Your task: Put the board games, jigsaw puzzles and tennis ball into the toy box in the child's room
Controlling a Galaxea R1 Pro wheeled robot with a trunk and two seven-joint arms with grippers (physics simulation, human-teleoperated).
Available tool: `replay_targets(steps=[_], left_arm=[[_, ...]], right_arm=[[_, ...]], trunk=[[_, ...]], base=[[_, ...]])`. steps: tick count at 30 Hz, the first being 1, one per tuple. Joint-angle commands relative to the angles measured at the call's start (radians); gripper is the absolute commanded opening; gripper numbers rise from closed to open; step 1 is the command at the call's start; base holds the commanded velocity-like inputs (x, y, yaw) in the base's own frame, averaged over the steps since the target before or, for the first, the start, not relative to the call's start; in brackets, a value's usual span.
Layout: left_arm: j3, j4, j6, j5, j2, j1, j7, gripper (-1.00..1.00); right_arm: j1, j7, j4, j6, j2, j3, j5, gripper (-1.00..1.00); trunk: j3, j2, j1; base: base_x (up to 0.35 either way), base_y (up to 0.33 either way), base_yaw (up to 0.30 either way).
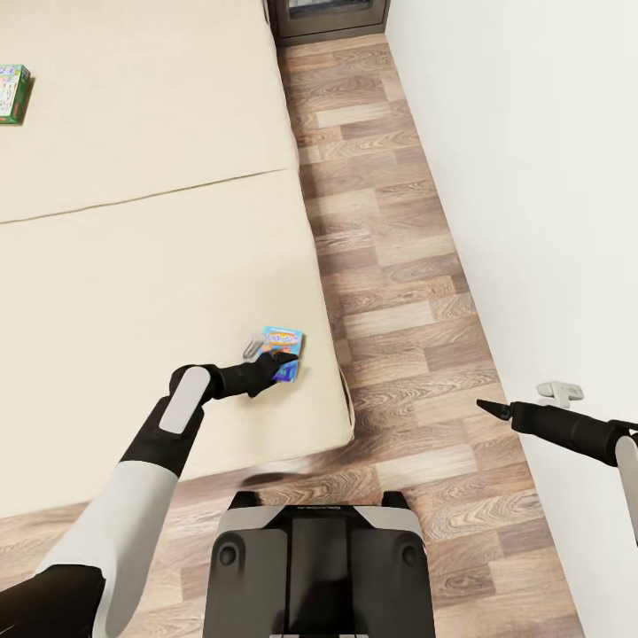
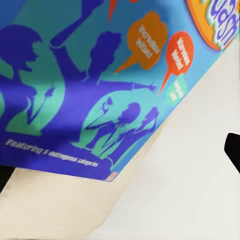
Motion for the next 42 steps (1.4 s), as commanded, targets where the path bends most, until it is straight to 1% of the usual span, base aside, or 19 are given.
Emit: replay_targets(steps=[1,4,10,13,16,18,21,23,24,26,27,29,30,32,35,37,38,40,42], left_arm=[[0.000,-0.002,0.003,0.011,0.000,0.000,0.010,1.00],[0.007,-0.051,0.008,0.017,0.012,0.035,0.010,1.00],[0.020,-0.103,0.012,0.031,0.020,0.074,0.010,1.00],[0.031,-0.156,0.015,0.052,0.026,0.128,0.011,1.00],[0.034,-0.175,0.016,0.059,0.027,0.149,0.011,1.00],[0.038,-0.212,0.016,0.069,0.033,0.191,0.013,1.00],[0.040,-0.229,0.017,0.073,0.038,0.211,0.013,1.00],[0.042,-0.261,0.017,0.080,0.051,0.253,0.014,1.00],[0.042,-0.261,0.017,0.080,0.051,0.253,0.014,1.00],[0.044,-0.293,0.017,0.084,0.064,0.294,0.015,1.00],[0.044,-0.293,0.017,0.084,0.064,0.294,0.015,1.00],[0.046,-0.325,0.018,0.086,0.074,0.333,0.016,1.00],[0.046,-0.325,0.018,0.086,0.074,0.333,0.016,1.00],[0.056,-0.358,0.021,0.088,0.084,0.365,0.017,1.00],[0.065,-0.374,0.023,0.089,0.089,0.378,0.018,1.00],[0.087,-0.405,0.026,0.090,0.099,0.399,0.015,1.00],[0.087,-0.405,0.026,0.090,0.099,0.399,0.015,1.00],[0.111,-0.443,0.029,0.093,0.108,0.417,0.013,1.00],[0.121,-0.464,0.030,0.097,0.111,0.427,0.012,1.00]], right_arm=[[0.000,-0.002,0.000,0.008,0.000,-0.001,-0.007,1.00],[0.000,-0.002,0.000,0.008,0.000,-0.001,-0.007,1.00],[0.001,-0.002,0.000,0.008,0.000,-0.001,-0.007,1.00],[0.001,-0.002,0.000,0.008,0.000,-0.001,-0.007,1.00],[0.001,-0.002,0.000,0.008,0.000,-0.001,-0.007,1.00],[0.001,-0.002,0.000,0.008,0.000,-0.001,-0.007,1.00],[0.001,-0.002,0.000,0.008,0.000,-0.001,-0.007,1.00],[0.001,-0.002,0.000,0.008,0.000,-0.001,-0.007,1.00],[0.001,-0.002,0.000,0.008,0.000,-0.001,-0.007,1.00],[0.001,-0.002,0.000,0.008,0.000,-0.001,-0.007,1.00],[0.001,-0.002,0.000,0.008,0.000,-0.001,-0.007,1.00],[0.001,-0.002,0.000,0.008,0.000,-0.001,-0.007,1.00],[0.001,-0.002,0.000,0.008,0.000,-0.001,-0.007,1.00],[0.001,-0.002,0.000,0.008,0.000,0.000,-0.007,1.00],[0.001,-0.002,0.000,0.008,0.000,0.000,-0.007,1.00],[0.002,-0.002,0.000,0.008,0.000,0.000,-0.007,1.00],[0.002,-0.002,0.000,0.008,0.000,0.000,-0.007,1.00],[0.002,-0.002,0.000,0.008,0.000,0.000,-0.007,1.00],[0.002,-0.002,0.000,0.008,0.000,0.000,-0.007,1.00]], trunk=[[-0.001,-0.001,0.000],[-0.001,-0.001,0.000],[-0.001,-0.001,0.000],[-0.001,-0.001,0.000],[-0.001,-0.001,0.000],[-0.001,-0.001,0.000],[-0.001,-0.001,0.000],[-0.001,-0.001,0.000],[-0.001,-0.001,0.000],[-0.001,-0.001,0.000],[-0.001,-0.001,0.000],[-0.001,-0.001,0.000],[-0.001,-0.001,0.000],[-0.001,-0.001,0.000],[-0.001,-0.001,0.000],[-0.001,-0.001,0.000],[-0.001,-0.001,0.000],[-0.001,-0.001,0.000],[-0.001,-0.001,0.000]], base=[[0.000,0.000,-0.001],[0.000,0.000,0.000],[0.000,0.000,0.000],[0.000,0.000,0.000],[0.000,0.000,0.000],[0.000,0.000,0.000],[0.000,0.000,0.000],[0.000,0.000,0.000],[0.000,0.000,0.000],[0.000,0.000,0.000],[0.000,0.000,0.000],[0.000,0.000,0.000],[0.000,0.000,0.000],[0.000,0.000,0.000],[0.000,0.000,0.000],[0.000,0.000,0.000],[0.000,0.000,0.000],[0.000,0.000,0.000],[0.000,0.000,0.000]])
